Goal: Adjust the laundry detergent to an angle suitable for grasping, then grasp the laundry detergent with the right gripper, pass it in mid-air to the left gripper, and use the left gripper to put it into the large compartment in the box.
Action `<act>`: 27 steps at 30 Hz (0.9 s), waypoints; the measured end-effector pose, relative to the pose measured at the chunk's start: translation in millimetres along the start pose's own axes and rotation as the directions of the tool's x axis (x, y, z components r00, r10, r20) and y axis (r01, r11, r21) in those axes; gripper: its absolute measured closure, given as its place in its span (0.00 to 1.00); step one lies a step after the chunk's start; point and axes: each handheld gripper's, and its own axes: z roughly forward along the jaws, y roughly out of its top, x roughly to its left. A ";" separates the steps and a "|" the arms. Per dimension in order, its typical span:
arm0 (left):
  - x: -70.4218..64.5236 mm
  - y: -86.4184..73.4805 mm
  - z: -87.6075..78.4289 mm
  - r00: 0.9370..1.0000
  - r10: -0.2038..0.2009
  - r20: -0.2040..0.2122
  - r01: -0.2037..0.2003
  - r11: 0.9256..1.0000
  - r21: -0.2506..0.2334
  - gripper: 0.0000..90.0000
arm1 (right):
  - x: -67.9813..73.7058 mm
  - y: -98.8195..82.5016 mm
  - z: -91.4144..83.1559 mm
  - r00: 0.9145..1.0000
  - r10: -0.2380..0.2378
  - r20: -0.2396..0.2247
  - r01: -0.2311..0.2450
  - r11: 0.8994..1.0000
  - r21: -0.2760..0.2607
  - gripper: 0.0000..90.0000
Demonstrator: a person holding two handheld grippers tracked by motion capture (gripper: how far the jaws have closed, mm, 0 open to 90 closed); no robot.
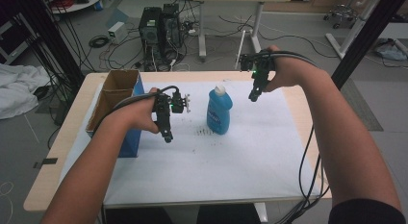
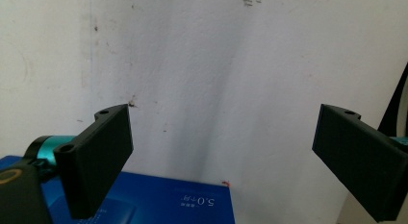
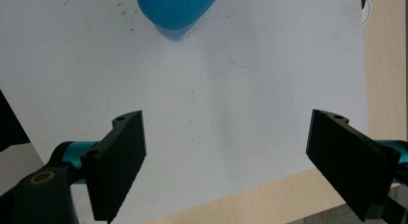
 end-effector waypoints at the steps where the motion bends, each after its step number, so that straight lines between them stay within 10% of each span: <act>1: -0.5 -0.4 -0.5 1.000 0.001 -0.001 -0.001 1.000 -0.001 0.08 | 0.3 0.1 -0.2 1.000 0.004 0.000 -0.004 1.000 -0.002 0.14; 27: -4.8 -4.6 -6.6 1.000 -0.006 -0.013 0.006 1.000 -0.008 0.08 | 1.2 -7.1 -0.3 1.000 0.030 0.004 -0.030 0.999 -0.010 0.14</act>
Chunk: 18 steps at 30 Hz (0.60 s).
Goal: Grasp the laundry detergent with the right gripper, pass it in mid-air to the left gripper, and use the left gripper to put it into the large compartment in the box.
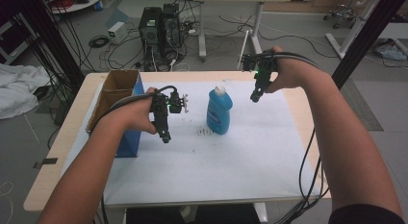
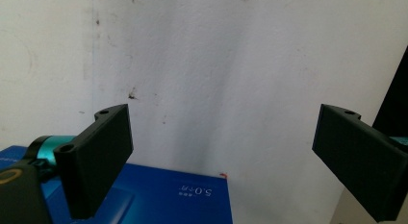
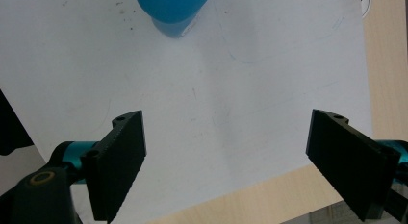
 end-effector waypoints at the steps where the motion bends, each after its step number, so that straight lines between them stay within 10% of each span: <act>1: -0.1 -0.6 -0.9 1.000 0.000 0.000 0.000 1.000 -0.001 0.08 | -0.3 -0.9 0.4 1.000 -0.001 0.002 0.001 1.000 -0.001 0.14; 18: -7.5 -11.2 -9.4 1.000 0.012 -0.002 -0.012 0.999 -0.053 0.08 | 9.7 -32.3 22.5 0.996 0.071 -0.053 -0.077 0.986 -0.145 0.14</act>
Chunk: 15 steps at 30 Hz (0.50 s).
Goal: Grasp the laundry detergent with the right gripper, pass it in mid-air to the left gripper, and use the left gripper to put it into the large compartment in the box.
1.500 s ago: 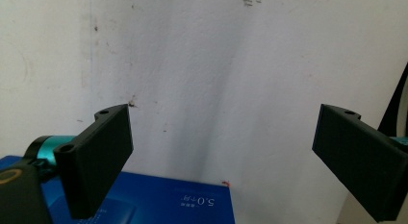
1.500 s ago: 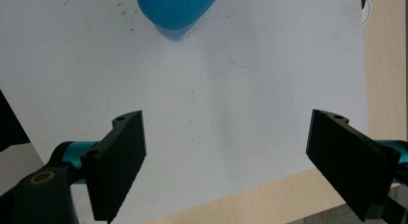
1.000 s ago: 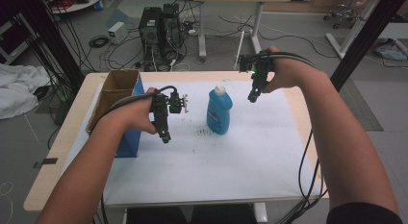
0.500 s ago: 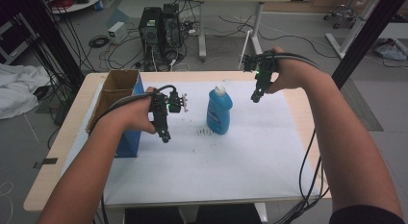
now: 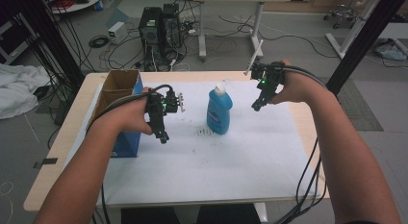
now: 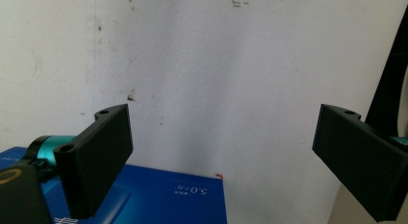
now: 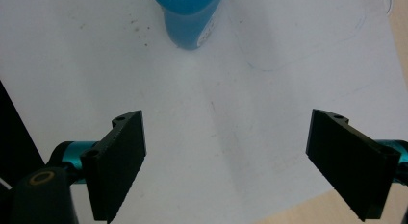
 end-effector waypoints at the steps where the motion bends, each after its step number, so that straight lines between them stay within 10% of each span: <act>1: -1.1 -0.5 -0.2 1.000 0.002 -0.001 -0.002 1.000 0.002 0.08 | 1.0 -3.1 2.4 1.000 0.005 -0.004 -0.006 1.000 -0.014 0.14; 15: -10.1 -4.3 -5.7 1.000 0.026 -0.008 -0.026 0.999 -0.020 0.08 | 21.2 -36.1 37.5 0.998 0.056 -0.040 -0.064 0.971 -0.229 0.14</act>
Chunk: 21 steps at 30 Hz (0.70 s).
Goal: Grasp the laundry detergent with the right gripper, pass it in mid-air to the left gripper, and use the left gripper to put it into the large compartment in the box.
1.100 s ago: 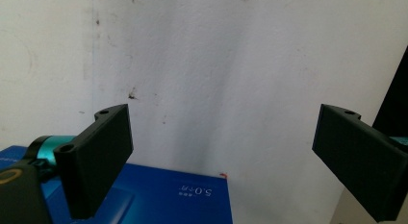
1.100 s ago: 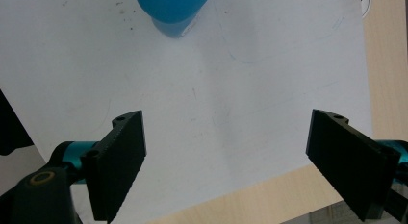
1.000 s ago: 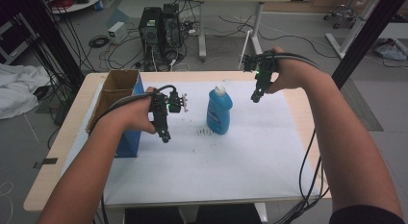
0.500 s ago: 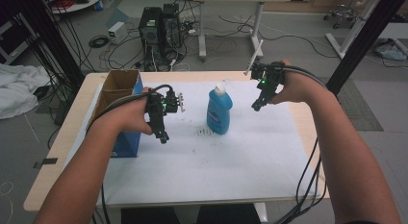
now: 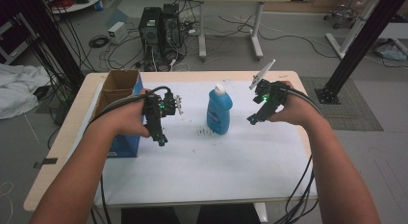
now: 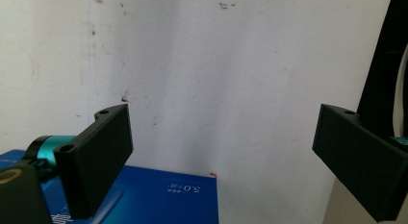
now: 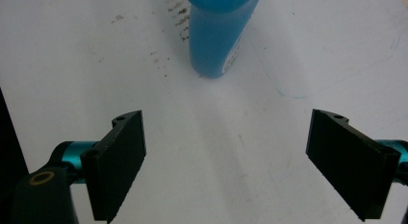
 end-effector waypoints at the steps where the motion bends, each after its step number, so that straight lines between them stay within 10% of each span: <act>1: 0.0 0.0 0.0 1.000 0.000 0.000 0.000 1.000 0.000 0.08 | 0.8 -3.5 2.2 1.000 0.007 0.000 -0.007 1.000 -0.023 0.14; 21: -2.3 0.7 -0.1 1.000 0.008 0.007 -0.008 1.000 -0.006 0.08 | 8.7 -30.7 44.8 0.996 0.083 -0.035 -0.089 0.956 -0.281 0.14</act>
